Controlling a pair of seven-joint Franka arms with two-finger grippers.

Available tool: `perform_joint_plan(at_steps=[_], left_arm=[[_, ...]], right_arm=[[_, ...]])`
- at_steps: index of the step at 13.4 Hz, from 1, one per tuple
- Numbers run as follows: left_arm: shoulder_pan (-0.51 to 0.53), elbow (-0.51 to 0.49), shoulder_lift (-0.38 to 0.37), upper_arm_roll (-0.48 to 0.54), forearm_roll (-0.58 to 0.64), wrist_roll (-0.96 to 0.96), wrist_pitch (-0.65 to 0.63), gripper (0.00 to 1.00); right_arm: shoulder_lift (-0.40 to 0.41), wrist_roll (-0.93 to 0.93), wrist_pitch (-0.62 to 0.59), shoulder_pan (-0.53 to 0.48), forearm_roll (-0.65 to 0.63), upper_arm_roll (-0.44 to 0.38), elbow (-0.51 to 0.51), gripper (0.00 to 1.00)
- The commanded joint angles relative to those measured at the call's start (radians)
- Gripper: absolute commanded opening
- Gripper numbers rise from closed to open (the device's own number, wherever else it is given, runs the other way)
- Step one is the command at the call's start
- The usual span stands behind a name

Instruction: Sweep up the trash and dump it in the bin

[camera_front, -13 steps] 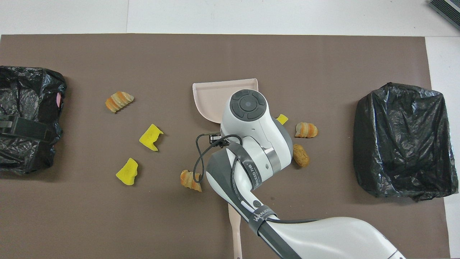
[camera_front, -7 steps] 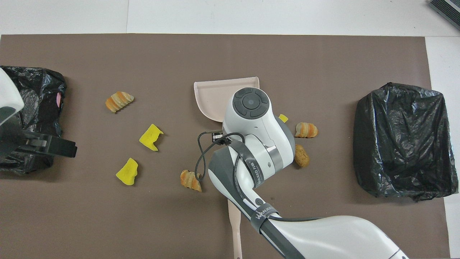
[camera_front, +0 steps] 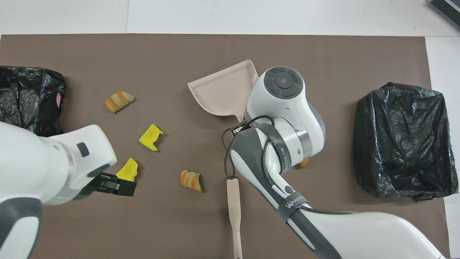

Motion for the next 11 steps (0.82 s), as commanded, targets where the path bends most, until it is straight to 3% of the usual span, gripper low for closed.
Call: perform_joint_plan(at_steps=[1, 9, 11], left_arm=[[-0.006, -0.155, -0.085, -0.078, -0.036, -0.093, 0.104, 1.00], [-0.004, -0.296, -0.047, -0.405, -0.119, -0.378, 0.352, 1.00], [-0.003, -0.329, 0.011, -0.515, -0.124, -0.485, 0.449, 1.00]], right_arm=[[-0.067, -0.184, -0.077, -0.067, -0.005, 0.005, -0.005, 0.00], [-0.104, -0.686, -0.138, -0.151, -0.102, 0.002, -0.014, 0.00], [-0.102, -0.841, -0.132, -0.164, -0.143, 0.002, -0.021, 0.00]])
